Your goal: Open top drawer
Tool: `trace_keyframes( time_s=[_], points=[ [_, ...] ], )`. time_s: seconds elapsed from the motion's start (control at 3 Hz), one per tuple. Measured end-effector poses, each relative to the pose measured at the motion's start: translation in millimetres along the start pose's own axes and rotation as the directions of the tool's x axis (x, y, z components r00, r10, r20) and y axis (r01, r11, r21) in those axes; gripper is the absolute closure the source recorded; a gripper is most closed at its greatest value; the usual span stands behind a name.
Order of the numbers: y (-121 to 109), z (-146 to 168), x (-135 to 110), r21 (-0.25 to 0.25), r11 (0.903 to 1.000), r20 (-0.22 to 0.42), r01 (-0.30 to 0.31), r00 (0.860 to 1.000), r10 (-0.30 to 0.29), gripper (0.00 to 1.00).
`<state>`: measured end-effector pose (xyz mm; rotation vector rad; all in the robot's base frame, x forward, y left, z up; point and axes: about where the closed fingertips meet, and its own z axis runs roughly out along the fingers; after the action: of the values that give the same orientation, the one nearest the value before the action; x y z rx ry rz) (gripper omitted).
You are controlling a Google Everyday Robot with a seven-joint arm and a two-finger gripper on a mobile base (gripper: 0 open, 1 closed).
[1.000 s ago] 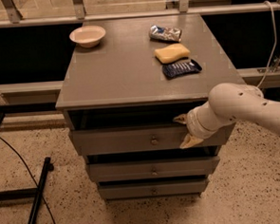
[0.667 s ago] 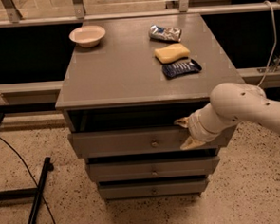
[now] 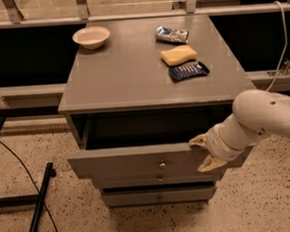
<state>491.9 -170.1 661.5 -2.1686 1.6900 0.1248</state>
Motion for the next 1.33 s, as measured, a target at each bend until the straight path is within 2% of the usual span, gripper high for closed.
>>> trace_keyframes(
  time_s=[0.33,0.67,1.0,1.33],
  points=[
    [39.7,-31.5,-4.9,-0.056,0.9983,-0.011,-0.015,1.0,0.014,0.48],
    [60.5,-56.1,-11.1,-0.085,0.9962,-0.022,-0.018,1.0,0.016,0.33],
    [57.4,-71.0,-20.6,-0.056,0.9984,-0.011,0.01,1.0,-0.011,0.13],
    [34.6,-77.1,-26.0,-0.028,0.9989,-0.026,0.037,0.999,-0.038,0.09]
  ],
)
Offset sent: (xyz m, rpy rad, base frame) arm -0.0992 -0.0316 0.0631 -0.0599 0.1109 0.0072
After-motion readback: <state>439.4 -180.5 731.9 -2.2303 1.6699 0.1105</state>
